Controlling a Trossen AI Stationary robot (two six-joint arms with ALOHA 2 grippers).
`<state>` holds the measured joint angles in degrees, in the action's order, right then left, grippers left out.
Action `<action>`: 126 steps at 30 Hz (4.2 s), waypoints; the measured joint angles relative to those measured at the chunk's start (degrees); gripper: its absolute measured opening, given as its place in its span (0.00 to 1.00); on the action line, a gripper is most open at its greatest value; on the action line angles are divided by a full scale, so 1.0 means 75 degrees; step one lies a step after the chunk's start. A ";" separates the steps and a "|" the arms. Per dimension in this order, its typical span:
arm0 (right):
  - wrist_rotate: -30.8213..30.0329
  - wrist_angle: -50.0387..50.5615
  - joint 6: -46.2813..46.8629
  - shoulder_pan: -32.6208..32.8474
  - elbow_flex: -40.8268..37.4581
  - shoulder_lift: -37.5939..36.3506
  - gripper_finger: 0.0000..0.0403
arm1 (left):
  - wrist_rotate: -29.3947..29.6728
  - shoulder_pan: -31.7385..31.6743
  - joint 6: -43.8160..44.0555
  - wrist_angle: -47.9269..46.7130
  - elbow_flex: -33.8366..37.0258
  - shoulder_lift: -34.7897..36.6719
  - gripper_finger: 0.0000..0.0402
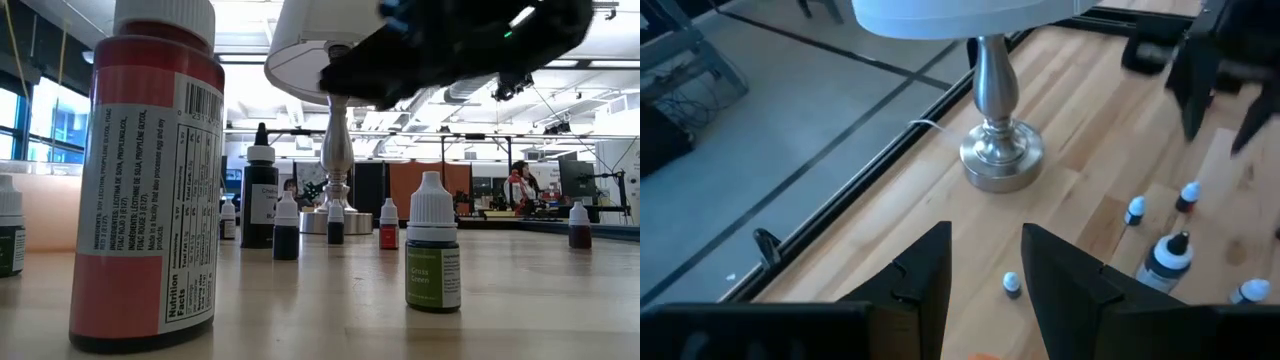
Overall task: Pick & Place food coloring
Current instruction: Put the big black food coloring bottle into the orange bin
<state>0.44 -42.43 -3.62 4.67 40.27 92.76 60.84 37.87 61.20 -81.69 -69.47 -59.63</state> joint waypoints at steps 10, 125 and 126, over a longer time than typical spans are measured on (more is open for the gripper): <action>0.0018 -0.0382 0.0767 0.0000 0.1404 0.1784 0.34 | -0.0006 0.0003 -0.0190 0.0012 0.0000 0.0029 0.30; -0.0731 0.4079 -0.0016 -0.0597 1.1057 0.7526 0.10 | 0.1364 0.0000 -0.1107 -0.0283 -0.0003 0.1821 0.30; -0.0696 0.4050 -0.0032 -0.0610 1.1057 0.7572 0.11 | 0.1353 0.0000 -0.1104 -0.0274 -0.0003 0.1821 0.30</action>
<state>-4.78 -12.05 -3.86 0.09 123.20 149.55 70.99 37.87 52.93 -83.74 -69.49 -45.98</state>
